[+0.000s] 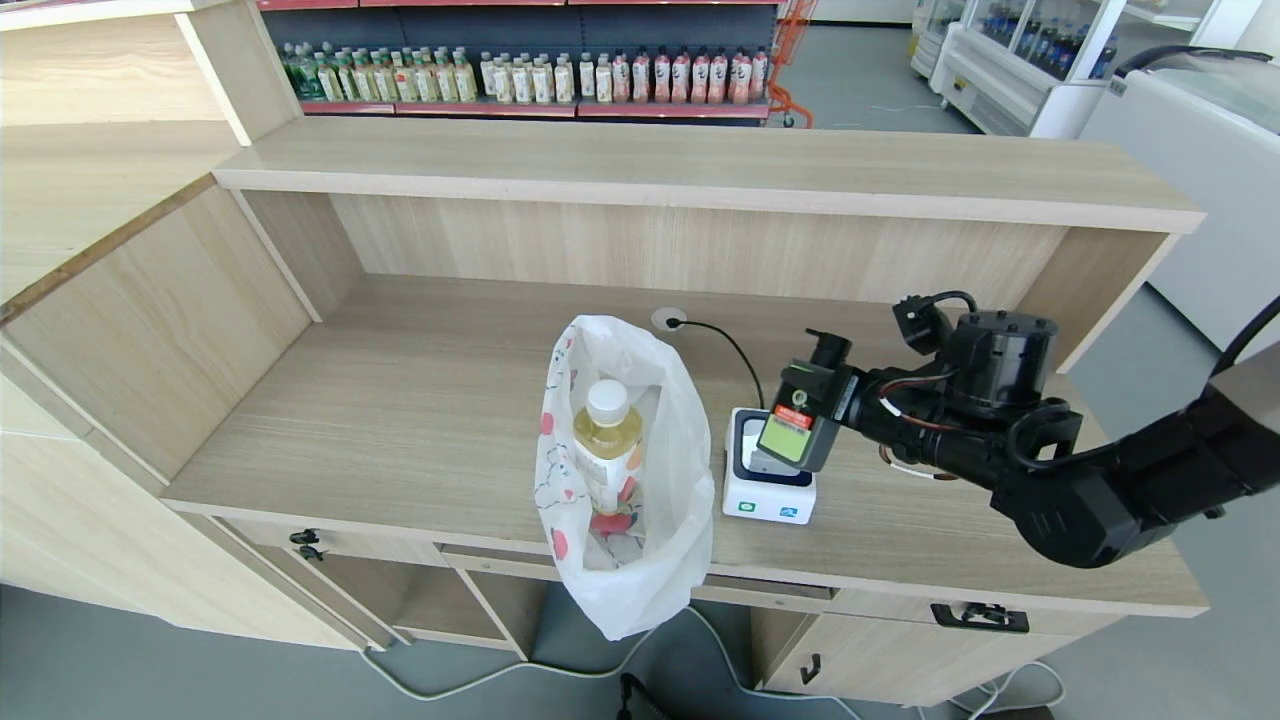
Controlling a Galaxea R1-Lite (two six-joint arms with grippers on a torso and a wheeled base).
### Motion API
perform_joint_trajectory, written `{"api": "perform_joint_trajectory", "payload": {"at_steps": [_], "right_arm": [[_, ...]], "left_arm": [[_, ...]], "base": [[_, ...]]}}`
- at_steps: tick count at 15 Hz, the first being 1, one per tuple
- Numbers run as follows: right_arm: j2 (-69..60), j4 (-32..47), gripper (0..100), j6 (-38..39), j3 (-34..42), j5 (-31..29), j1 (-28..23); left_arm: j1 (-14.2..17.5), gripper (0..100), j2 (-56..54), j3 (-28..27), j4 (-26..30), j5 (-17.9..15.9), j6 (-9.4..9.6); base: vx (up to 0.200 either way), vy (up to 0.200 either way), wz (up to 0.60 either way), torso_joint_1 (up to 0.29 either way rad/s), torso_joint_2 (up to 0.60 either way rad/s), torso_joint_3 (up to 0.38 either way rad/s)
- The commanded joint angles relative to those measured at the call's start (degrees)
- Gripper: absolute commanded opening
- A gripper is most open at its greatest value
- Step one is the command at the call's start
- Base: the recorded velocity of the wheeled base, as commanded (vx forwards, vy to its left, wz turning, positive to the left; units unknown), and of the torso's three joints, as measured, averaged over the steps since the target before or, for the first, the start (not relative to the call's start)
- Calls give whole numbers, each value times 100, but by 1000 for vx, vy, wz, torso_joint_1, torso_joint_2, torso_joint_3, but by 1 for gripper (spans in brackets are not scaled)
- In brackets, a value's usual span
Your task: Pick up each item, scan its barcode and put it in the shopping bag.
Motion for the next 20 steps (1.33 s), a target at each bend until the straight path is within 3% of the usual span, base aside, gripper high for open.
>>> {"api": "perform_joint_trajectory", "payload": {"at_steps": [1, 20], "right_arm": [[52, -26, 0, -30, -27, 15, 21], [781, -404, 0, -513, -589, 24, 294]], "left_arm": [[0, 100, 9, 0, 0, -4, -8], [0, 100, 9, 0, 0, -4, 1]], "base": [[0, 0, 0, 0, 0, 0], [0, 0, 0, 0, 0, 0]]}}
